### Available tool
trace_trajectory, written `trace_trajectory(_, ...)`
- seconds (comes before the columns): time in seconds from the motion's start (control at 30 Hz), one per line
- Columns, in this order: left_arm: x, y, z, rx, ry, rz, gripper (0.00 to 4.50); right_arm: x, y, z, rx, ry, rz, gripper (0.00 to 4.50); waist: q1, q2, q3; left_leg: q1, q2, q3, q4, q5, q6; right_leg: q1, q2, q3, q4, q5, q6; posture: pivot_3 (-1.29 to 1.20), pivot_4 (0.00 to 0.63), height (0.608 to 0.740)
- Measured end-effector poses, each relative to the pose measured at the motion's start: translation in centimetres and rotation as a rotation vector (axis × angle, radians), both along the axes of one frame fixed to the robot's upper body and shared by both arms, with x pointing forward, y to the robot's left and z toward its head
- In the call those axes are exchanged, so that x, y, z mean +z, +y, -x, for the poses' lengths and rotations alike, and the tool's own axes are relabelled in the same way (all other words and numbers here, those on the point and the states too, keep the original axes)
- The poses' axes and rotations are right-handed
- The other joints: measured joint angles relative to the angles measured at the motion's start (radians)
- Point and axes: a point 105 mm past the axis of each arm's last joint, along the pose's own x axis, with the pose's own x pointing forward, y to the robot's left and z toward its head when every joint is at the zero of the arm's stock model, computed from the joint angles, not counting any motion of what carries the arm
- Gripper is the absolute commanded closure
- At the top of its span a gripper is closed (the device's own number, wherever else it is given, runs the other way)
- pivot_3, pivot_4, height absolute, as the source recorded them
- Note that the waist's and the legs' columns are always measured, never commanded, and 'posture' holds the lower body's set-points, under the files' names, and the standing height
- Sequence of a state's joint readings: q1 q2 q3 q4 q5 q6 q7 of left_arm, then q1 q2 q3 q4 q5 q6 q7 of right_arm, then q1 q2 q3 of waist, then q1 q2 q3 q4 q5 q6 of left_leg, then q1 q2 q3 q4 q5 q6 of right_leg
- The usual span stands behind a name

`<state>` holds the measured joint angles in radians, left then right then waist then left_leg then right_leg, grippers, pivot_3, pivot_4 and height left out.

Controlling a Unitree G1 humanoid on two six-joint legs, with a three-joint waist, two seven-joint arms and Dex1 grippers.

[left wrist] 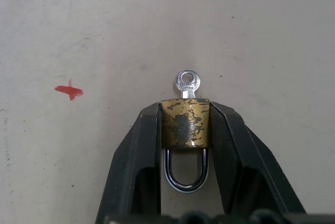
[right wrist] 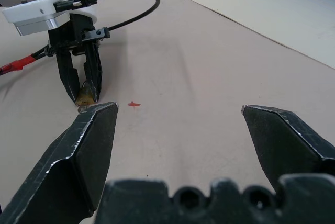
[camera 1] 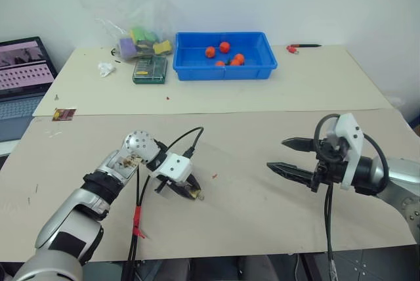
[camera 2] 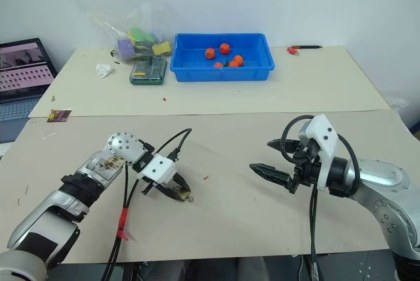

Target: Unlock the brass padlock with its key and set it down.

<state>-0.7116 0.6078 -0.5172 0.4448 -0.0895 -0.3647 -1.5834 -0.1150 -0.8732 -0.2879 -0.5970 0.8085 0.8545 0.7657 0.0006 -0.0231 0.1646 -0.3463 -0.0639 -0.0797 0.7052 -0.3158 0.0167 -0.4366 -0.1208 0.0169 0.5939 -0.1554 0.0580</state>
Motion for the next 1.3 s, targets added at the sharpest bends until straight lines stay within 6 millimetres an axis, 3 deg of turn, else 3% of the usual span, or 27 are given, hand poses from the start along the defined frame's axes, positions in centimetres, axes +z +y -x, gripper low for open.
trace_trajectory(0.17, 1.0, -2.5, -2.4, 0.118, -0.263, 0.167, 3.68, -0.1, 0.2, -0.1, 0.005, 0.023, -0.012, 0.00, 0.013, -0.001, 0.000, 0.000, 0.001, 0.000, 0.002, 0.001, -0.001, 0.001, 0.000, 0.000, -0.001, 0.001, 0.002, 0.00, 0.150, 0.740)
trace_trajectory(0.27, 3.1, -4.1, -3.9, 0.200, -0.475, 0.339, 3.68, 0.0, 0.7, 0.0, 0.024, 0.068, -0.074, 0.00, 0.012, -0.001, 0.001, 0.000, 0.003, -0.001, 0.002, 0.001, -0.001, 0.001, 0.000, 0.000, -0.001, 0.001, 0.002, 0.00, 0.150, 0.740)
trace_trajectory(0.37, 5.6, -4.1, -4.4, 0.246, -0.723, 0.486, 3.68, 0.0, 1.2, 0.0, 0.043, 0.107, -0.168, 0.00, 0.006, -0.001, 0.001, 0.000, 0.003, -0.002, 0.001, 0.001, -0.001, -0.002, 0.001, 0.003, -0.001, 0.002, 0.001, 0.00, 0.150, 0.740)
trace_trajectory(0.5, 7.4, -3.8, -2.1, 0.197, -0.965, 0.627, 3.68, 0.1, 2.2, 0.2, 0.084, 0.119, -0.211, 0.00, 0.009, -0.001, 0.001, 0.000, 0.003, -0.001, -0.001, 0.001, -0.001, -0.003, 0.001, 0.004, -0.001, 0.002, 0.001, 0.00, 0.150, 0.740)
trace_trajectory(0.73, 7.4, -3.7, 0.9, 0.178, -1.083, 0.712, 3.68, -0.2, 3.9, -0.5, 0.130, 0.082, -0.205, 0.00, 0.014, -0.001, 0.001, 0.000, 0.002, 0.001, 0.000, 0.001, -0.002, -0.002, 0.001, 0.003, -0.001, 0.002, 0.002, 0.00, 0.150, 0.740)
trace_trajectory(0.93, 8.0, -4.0, 1.8, 0.153, -1.108, 0.746, 3.68, -1.0, 5.5, -0.5, 0.195, 0.093, -0.202, 0.00, 0.009, -0.001, 0.001, 0.000, 0.001, 0.001, 0.000, 0.001, -0.002, -0.002, 0.001, 0.003, -0.001, 0.002, 0.002, 0.00, 0.150, 0.740)
trace_trajectory(1.03, 7.8, -4.0, 1.9, 0.143, -1.105, 0.736, 3.68, -1.5, 6.0, -0.5, 0.211, 0.102, -0.197, 0.75, 0.009, -0.001, 0.001, 0.001, 0.001, 0.001, 0.000, 0.001, -0.002, -0.002, 0.001, 0.003, -0.001, 0.002, 0.002, 0.00, 0.150, 0.740)
trace_trajectory(1.17, 7.7, -4.0, 1.9, 0.140, -1.104, 0.732, 3.68, -1.6, 6.0, -0.7, 0.207, 0.101, -0.195, 2.12, 0.010, -0.001, 0.001, 0.001, 0.001, 0.001, 0.000, 0.001, -0.002, -0.002, 0.001, 0.003, -0.001, 0.002, 0.002, 0.00, 0.150, 0.740)
trace_trajectory(1.3, 7.7, -4.1, 1.9, 0.138, -1.101, 0.732, 3.68, -1.5, 5.9, -0.9, 0.201, 0.090, -0.192, 2.12, 0.010, -0.001, 0.001, 0.001, 0.001, 0.001, 0.000, 0.001, -0.002, -0.002, 0.001, 0.003, -0.001, 0.002, 0.002, 0.00, 0.150, 0.740)
